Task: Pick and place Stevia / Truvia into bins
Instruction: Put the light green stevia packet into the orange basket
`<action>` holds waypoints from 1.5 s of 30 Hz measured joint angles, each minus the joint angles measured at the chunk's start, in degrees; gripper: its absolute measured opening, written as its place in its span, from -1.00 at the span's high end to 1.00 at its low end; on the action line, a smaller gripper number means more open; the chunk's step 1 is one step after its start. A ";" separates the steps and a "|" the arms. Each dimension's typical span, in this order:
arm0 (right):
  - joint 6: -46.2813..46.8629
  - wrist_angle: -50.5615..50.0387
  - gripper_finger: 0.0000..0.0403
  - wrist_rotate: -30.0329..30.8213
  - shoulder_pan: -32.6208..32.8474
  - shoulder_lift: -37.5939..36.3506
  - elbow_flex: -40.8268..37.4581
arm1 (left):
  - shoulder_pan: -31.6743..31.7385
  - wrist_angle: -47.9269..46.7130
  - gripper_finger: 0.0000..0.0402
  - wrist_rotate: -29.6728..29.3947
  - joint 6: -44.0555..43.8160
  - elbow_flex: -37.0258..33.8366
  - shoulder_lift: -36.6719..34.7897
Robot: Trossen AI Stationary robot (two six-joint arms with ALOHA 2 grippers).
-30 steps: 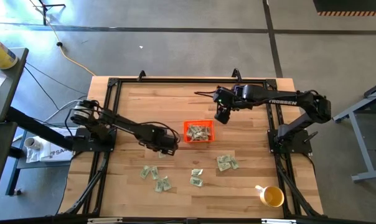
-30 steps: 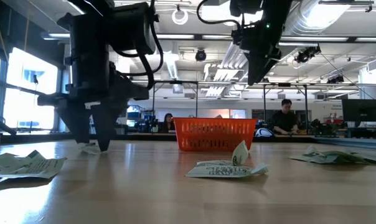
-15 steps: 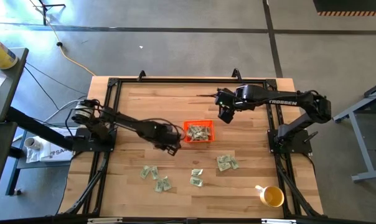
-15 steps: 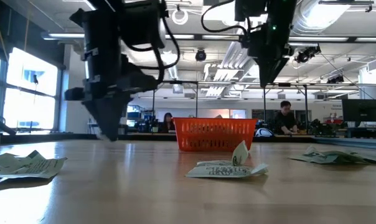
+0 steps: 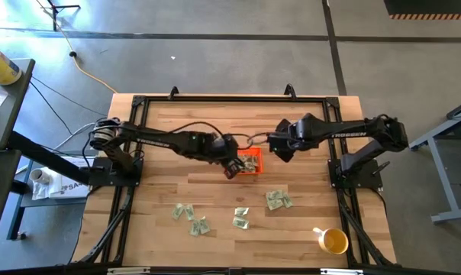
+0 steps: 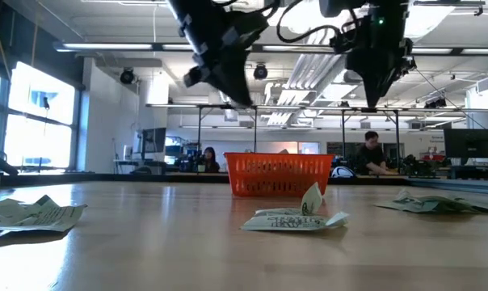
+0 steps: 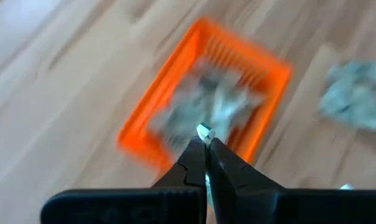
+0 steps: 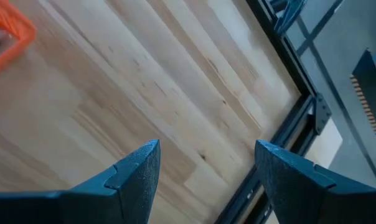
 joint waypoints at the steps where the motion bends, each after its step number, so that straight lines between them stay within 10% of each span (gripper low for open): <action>1: 0.92 -0.75 -0.25 0.08 0.72 0.00 0.00 | 0.36 2.33 0.83 0.42 1.36 0.00 0.34; 7: 4.26 -1.62 -0.25 0.96 4.22 -0.64 -1.28 | 3.27 6.84 0.75 3.06 3.32 -0.11 5.75; 21: 13.37 13.27 -0.25 -6.53 11.05 -17.54 -22.33 | 3.33 1.56 -0.52 4.30 1.65 -0.09 4.01; 30: -11.05 41.34 -0.25 -20.57 15.46 -18.56 -31.16 | -5.04 -17.35 -0.25 -2.37 -2.61 -0.04 -2.85; 45: 3.82 51.74 -0.25 -27.42 26.29 -9.75 -39.32 | -13.21 -25.22 -0.06 -6.08 -23.32 -4.02 -3.19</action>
